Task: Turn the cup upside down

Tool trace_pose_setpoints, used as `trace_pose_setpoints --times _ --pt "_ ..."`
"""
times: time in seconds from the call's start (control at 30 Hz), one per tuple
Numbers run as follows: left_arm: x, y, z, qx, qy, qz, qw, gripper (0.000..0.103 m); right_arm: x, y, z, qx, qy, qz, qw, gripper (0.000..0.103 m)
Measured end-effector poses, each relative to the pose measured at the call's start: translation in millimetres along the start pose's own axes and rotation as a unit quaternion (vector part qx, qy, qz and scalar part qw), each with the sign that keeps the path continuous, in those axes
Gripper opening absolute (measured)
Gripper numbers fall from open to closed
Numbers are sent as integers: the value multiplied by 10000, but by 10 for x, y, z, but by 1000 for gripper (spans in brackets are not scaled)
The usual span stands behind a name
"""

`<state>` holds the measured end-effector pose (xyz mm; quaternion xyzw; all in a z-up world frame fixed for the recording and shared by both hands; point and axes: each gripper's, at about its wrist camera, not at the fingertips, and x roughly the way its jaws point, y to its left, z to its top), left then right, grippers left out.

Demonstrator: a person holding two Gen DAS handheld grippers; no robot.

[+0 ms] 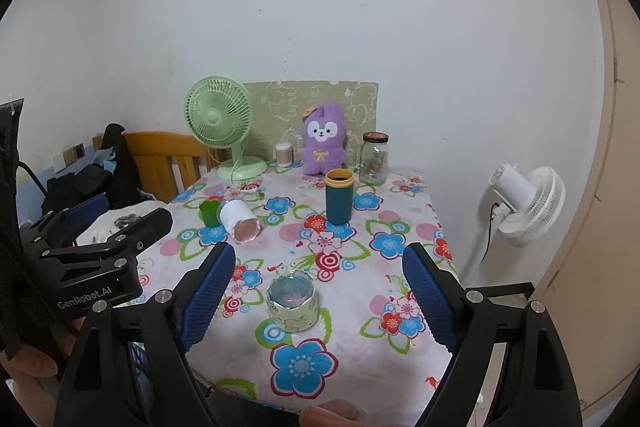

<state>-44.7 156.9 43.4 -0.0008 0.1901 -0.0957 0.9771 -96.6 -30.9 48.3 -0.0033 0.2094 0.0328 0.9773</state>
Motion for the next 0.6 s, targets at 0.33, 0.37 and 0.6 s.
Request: trace_pose_setpoints --times 0.33,0.37,0.6 --pt "36 67 -53 -112 174 200 9996 103 5 21 -63 0 30 -104 9999 88" --pt "38 79 -51 -121 175 213 9995 103 14 15 -65 22 40 -112 9999 88" --pt "71 97 -47 -119 186 231 9995 103 46 31 -66 -25 27 -166 9999 88"
